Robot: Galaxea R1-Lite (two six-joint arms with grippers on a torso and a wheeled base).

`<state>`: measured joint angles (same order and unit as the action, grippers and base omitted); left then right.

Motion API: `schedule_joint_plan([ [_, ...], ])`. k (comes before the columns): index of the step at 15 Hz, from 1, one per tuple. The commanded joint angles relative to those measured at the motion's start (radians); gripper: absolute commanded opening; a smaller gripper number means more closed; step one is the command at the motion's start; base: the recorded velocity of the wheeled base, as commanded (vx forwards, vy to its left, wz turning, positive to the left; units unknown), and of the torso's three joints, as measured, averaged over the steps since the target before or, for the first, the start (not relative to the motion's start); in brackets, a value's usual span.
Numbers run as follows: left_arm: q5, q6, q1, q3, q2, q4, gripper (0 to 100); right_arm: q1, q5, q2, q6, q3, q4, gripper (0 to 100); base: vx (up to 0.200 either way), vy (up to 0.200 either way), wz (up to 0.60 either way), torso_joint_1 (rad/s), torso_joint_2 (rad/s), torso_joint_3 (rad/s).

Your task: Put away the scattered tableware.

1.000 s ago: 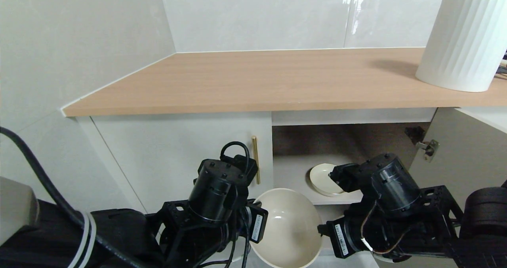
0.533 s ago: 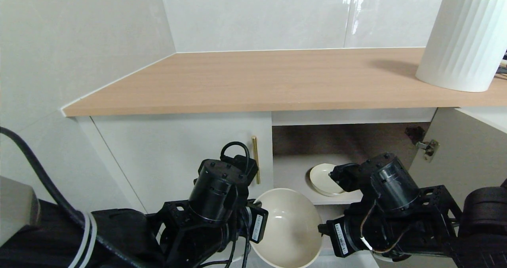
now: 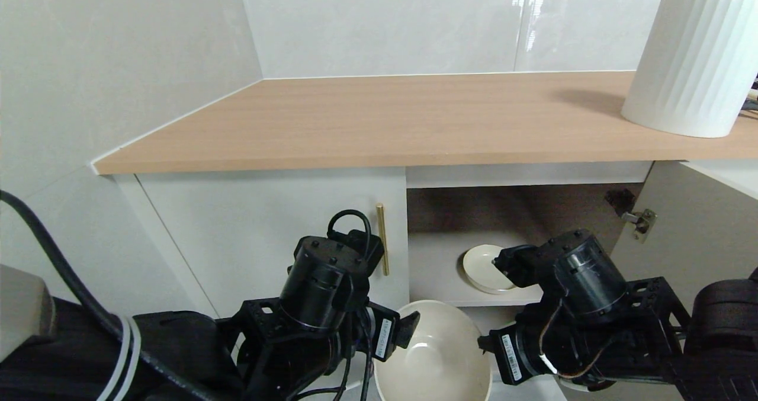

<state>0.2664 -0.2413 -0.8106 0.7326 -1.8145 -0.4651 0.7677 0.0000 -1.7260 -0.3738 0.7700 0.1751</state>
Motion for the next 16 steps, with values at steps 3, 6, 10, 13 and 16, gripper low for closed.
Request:
schedule_joint_plan([
  [3,0.004,0.0,0.008,0.001,0.026,-0.015,100,-0.025,-0.003,-0.026,0.0,0.005,0.003,0,0.0,0.0,0.0,0.0,0.0,0.0],
  [6,0.005,0.004,0.036,0.002,0.095,-0.02,100,-0.113,-0.003,-0.055,0.0,0.025,0.026,0,0.0,0.0,0.0,0.0,0.0,0.0],
  [10,0.005,0.005,0.05,0.002,0.15,-0.02,100,-0.258,-0.006,-0.078,0.003,0.072,0.03,0,0.0,0.0,0.0,0.0,0.0,0.0],
  [13,0.005,0.005,0.05,0.002,0.152,-0.02,100,-0.334,-0.012,-0.15,-0.002,0.114,0.032,0,0.0,0.0,0.0,0.0,0.0,0.0],
  [16,0.005,0.005,0.053,0.002,0.152,-0.02,100,-0.415,-0.035,-0.242,-0.02,0.16,0.083,0,0.0,0.0,0.0,0.0,0.0,0.0],
])
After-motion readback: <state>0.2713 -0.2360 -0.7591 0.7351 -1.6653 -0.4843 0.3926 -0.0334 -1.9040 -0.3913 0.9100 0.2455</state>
